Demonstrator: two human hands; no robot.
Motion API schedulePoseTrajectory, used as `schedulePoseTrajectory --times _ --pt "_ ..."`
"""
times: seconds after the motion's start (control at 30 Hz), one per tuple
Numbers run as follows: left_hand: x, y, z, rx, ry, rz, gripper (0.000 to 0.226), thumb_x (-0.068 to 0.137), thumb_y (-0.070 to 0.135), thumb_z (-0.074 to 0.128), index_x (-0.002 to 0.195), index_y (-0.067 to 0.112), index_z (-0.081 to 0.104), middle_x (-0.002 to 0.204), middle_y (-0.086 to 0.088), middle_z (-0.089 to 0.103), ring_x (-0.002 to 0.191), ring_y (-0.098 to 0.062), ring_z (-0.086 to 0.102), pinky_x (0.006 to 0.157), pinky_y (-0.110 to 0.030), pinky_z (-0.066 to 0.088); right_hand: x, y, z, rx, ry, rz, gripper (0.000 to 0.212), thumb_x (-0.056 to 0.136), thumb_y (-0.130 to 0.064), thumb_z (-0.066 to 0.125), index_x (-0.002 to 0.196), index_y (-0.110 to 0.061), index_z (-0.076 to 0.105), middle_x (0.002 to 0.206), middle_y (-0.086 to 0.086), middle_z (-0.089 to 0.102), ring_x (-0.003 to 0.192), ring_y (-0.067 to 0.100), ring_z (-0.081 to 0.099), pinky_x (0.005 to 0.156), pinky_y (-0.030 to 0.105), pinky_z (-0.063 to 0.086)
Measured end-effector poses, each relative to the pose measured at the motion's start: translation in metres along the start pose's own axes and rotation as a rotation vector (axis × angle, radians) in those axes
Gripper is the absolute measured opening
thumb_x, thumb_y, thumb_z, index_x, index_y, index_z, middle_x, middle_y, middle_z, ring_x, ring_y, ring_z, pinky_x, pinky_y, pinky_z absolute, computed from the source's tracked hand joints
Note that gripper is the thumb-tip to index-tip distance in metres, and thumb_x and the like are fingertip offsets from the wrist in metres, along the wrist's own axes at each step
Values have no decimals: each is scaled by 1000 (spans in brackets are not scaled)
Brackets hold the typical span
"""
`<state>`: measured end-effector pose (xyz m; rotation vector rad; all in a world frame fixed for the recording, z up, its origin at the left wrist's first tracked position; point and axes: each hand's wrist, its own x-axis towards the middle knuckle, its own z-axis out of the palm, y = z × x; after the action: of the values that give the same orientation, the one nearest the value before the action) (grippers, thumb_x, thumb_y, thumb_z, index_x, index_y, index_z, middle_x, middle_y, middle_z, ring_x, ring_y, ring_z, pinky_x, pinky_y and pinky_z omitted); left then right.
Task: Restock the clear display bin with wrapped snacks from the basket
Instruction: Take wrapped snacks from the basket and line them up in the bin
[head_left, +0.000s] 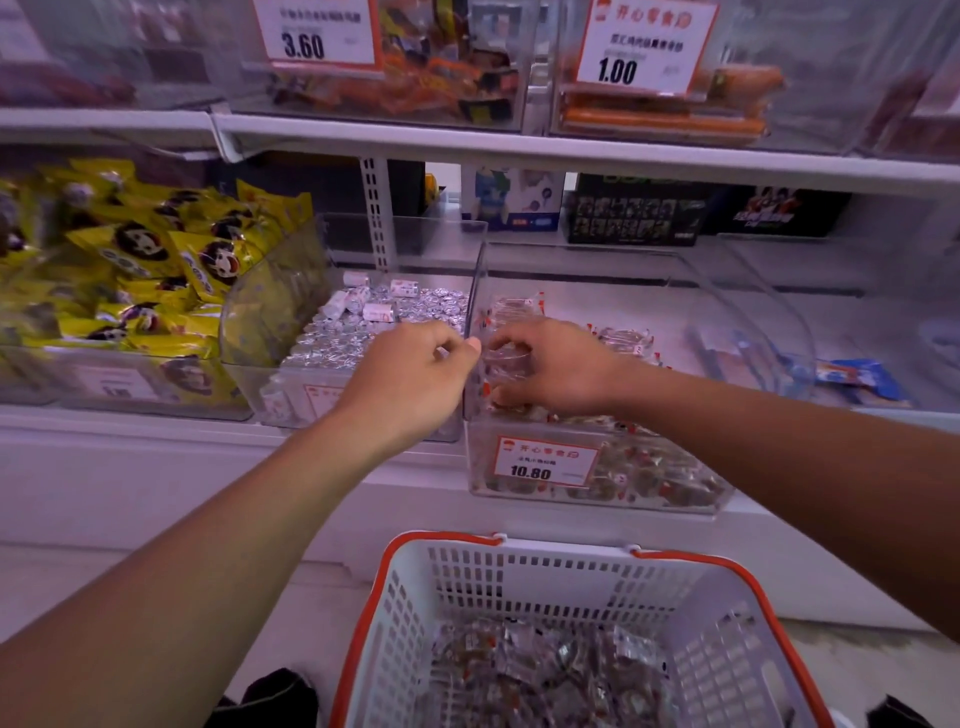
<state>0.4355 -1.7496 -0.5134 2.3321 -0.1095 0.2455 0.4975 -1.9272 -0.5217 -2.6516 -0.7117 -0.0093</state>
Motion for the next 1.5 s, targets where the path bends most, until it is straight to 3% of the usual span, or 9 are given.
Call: schedulePoseTrajectory --times 0.13,0.3,0.93,1.07,1.17,1.23,1.3,1.4,1.5 --pt "-1 -2 3 -9 21 22 29 99 38 53 83 18 67 50 0 57 50 -19 57 55 -34 44 12 4 -1 -292 -200 -22 78 89 -50 64 154 -30 25 160 5 22 147 29 15 117 48 22" --pt "-3 -3 7 -41 4 13 30 99 41 53 78 20 59 41 5 50 40 -9 48 52 -29 34 15 8 3 -373 -478 -26 85 99 -58 34 156 -17 -15 164 3 -19 149 22 -20 122 52 0" --pt "-6 8 4 47 59 16 44 102 47 42 72 16 53 63 0 58 65 -20 57 57 -32 35 12 13 -20 -468 -385 -217 84 95 -62 39 158 -17 6 166 8 3 152 23 -2 124 40 5" --pt "-10 8 -13 47 90 59 45 92 35 52 53 15 42 47 3 41 46 -17 38 47 -26 29 -21 -7 -42 -253 28 -260 50 103 -46 36 137 -13 53 139 13 54 130 25 48 109 34 37" --pt "-21 3 -38 -159 -340 -4 32 70 31 56 43 15 50 42 0 40 38 -12 32 36 -16 27 -80 -12 -24 -118 754 -382 36 105 -30 40 86 -10 64 79 3 59 73 22 54 65 36 42" --pt "-28 -5 -36 -67 -685 -176 24 61 35 57 49 14 62 45 -2 50 35 -11 39 35 -16 28 -123 -12 22 -18 890 -386 33 102 -24 44 74 -13 58 70 0 51 64 21 47 60 33 35" --pt "-38 -21 -5 157 -929 -278 22 68 37 64 67 15 70 60 -6 63 43 -14 53 38 -19 37 -148 -2 86 25 657 -301 32 101 -25 46 73 -14 56 68 4 55 64 24 52 58 34 37" --pt "-70 -53 73 454 -1109 -320 19 92 34 64 99 17 67 90 -7 68 72 -20 66 57 -29 54 -180 35 187 95 -216 95 24 96 -33 57 101 -10 64 102 15 67 99 32 63 78 36 45" --pt "-112 -96 141 578 -1129 -342 47 95 40 61 133 13 55 122 -10 59 101 -26 62 68 -32 58 -235 79 261 150 -688 447 78 82 -34 77 145 -6 39 144 17 48 132 32 47 103 36 43"
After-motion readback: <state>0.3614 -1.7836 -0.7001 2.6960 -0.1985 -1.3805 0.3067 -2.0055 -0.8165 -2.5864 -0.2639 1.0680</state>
